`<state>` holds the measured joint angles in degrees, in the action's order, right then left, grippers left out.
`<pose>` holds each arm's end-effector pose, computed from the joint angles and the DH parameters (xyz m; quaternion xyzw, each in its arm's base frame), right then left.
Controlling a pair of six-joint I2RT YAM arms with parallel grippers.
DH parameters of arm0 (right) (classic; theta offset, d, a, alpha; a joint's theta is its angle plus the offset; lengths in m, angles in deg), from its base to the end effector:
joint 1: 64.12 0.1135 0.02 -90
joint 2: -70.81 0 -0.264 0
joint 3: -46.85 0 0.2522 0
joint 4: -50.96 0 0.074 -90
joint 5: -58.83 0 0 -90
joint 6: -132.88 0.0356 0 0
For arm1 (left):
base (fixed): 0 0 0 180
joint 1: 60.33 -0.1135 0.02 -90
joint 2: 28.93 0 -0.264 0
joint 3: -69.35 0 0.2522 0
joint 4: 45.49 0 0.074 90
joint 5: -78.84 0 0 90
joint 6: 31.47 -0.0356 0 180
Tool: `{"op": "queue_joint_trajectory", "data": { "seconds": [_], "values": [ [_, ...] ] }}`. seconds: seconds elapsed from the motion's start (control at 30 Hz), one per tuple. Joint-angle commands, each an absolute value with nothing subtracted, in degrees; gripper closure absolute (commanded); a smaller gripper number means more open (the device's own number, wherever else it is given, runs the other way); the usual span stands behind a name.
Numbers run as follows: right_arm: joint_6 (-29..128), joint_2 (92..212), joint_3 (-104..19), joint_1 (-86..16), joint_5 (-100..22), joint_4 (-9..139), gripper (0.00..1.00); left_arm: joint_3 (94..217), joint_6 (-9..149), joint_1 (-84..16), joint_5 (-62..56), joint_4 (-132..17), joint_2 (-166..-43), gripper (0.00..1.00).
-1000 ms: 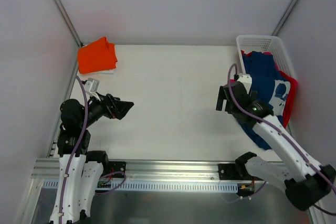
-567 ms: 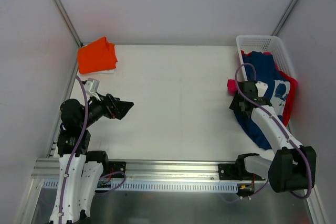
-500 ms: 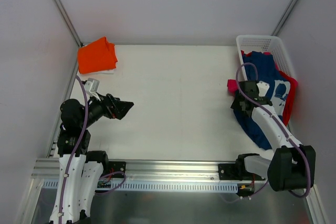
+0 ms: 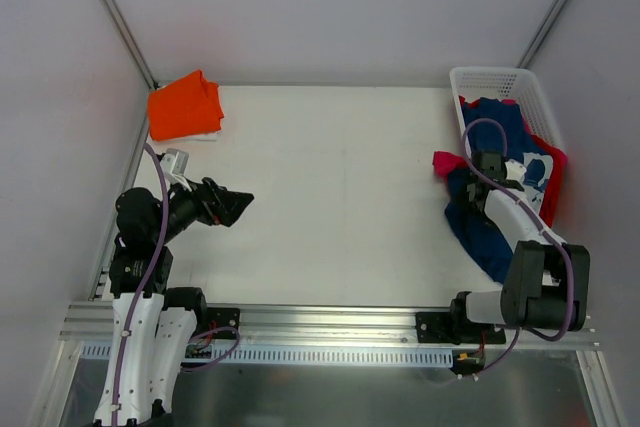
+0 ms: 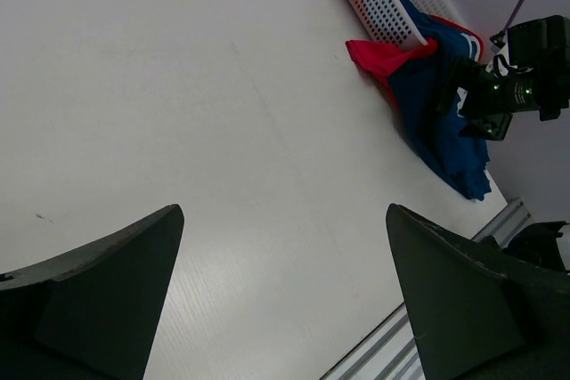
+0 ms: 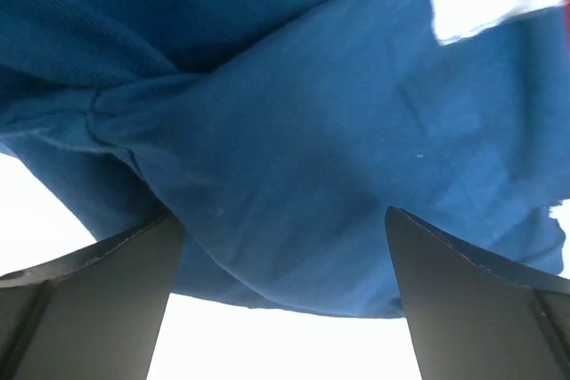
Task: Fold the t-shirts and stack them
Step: Grab crumpled tshirt from bin with the right arm
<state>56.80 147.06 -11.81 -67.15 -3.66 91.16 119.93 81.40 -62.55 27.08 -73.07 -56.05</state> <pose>0.2527 -0.0298 0.2044 0.2028 0.9133 -0.2018 0.2899 0.1188 -0.0174 0.3269 0.0676 0.7236 -0.3513 0.5903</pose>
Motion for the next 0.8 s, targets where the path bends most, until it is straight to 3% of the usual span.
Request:
{"op": "queue_joint_trajectory", "data": {
  "seconds": [0.0,0.03,0.13,0.17,0.2,0.5,0.63,0.77],
  "values": [
    [57.6,149.1,-11.0,-68.2,-5.9,88.3,0.01,121.1,79.5,-62.4,25.9,-73.2,-56.4,0.01],
    [57.6,149.1,-11.0,-68.4,-6.2,88.4,0.04,121.1,79.5,-62.4,25.9,-73.2,-56.5,0.01],
    [57.7,148.5,-10.7,-68.8,-5.8,88.0,0.62,121.2,79.4,-62.4,25.8,-73.4,-56.7,0.01],
    [57.6,148.4,-10.6,-68.8,-5.5,88.1,0.92,121.3,79.4,-62.4,25.8,-73.4,-56.7,0.01],
    [57.7,148.3,-10.6,-68.7,-4.8,88.1,0.99,121.2,79.4,-62.4,25.8,-73.6,-56.6,0.01],
    [58.6,140.2,-12.8,-67.2,-8.5,92.6,1.00,121.3,79.1,-62.4,25.8,-73.8,-56.5,0.01],
    [57.2,134.5,-22.3,-57.6,-11.8,100.3,0.99,121.4,79.0,-62.4,25.3,-73.8,-56.3,0.01],
    [55.5,137.6,-39.5,-44.5,-10.7,110.4,1.00,121.3,78.9,-62.5,24.8,-74.0,-55.6,0.01]
  ]
}}
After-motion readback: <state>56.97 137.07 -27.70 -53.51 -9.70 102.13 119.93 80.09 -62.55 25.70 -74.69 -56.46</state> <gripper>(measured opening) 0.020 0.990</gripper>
